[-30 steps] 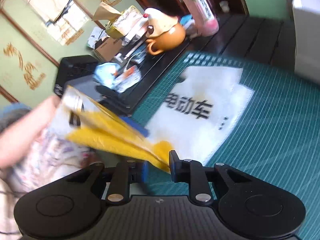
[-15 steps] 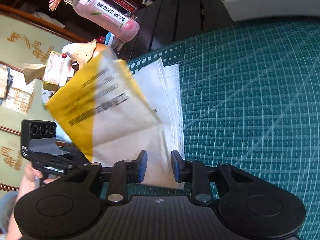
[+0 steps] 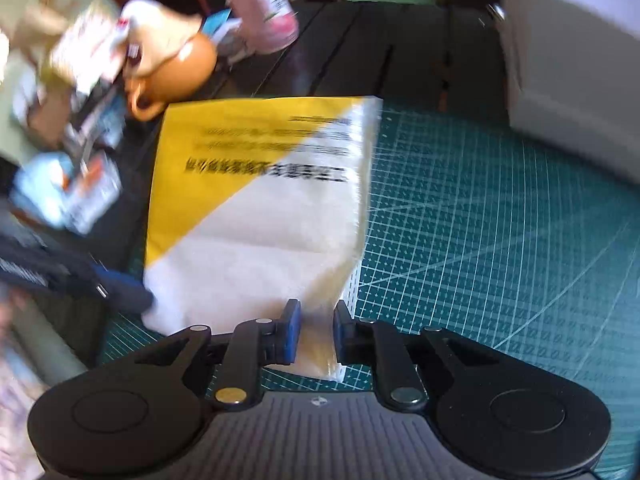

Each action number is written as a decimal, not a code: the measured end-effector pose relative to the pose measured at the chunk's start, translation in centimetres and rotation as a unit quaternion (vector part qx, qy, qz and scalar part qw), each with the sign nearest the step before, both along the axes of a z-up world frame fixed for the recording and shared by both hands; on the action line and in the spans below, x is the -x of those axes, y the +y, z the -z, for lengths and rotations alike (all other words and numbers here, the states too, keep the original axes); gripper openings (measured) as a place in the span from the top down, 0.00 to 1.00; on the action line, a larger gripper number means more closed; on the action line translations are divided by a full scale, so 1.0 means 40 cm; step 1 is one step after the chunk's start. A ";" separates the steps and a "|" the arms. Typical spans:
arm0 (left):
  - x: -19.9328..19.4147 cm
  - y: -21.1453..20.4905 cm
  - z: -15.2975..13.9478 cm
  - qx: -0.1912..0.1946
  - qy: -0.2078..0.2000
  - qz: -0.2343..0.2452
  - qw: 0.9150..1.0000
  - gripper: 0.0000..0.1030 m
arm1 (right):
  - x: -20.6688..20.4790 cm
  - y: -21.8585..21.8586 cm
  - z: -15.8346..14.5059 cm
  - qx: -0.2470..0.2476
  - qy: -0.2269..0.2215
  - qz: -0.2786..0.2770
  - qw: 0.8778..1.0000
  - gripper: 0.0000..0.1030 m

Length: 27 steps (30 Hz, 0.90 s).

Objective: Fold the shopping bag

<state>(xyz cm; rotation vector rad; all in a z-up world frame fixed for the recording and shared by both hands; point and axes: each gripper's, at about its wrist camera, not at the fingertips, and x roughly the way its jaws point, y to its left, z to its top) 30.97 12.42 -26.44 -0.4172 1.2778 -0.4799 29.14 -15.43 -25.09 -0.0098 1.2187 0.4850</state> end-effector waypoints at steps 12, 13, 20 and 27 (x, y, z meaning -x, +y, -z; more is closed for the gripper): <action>-0.008 -0.043 -0.051 -0.029 -0.076 -0.052 0.995 0.65 | -0.008 0.060 -0.007 0.086 -0.018 -0.041 0.995 0.76; -0.008 -0.038 -0.050 -0.024 -0.074 -0.053 0.996 0.65 | -0.008 0.060 -0.007 0.085 -0.020 -0.041 0.995 0.76; -0.019 -0.044 -0.022 -0.046 -0.060 -0.047 0.996 0.78 | 0.001 0.047 -0.003 0.057 -0.016 -0.068 0.996 0.76; -0.021 -0.039 -0.009 -0.061 -0.050 -0.047 0.996 0.85 | 0.000 0.024 -0.007 0.032 -0.016 -0.059 0.998 0.76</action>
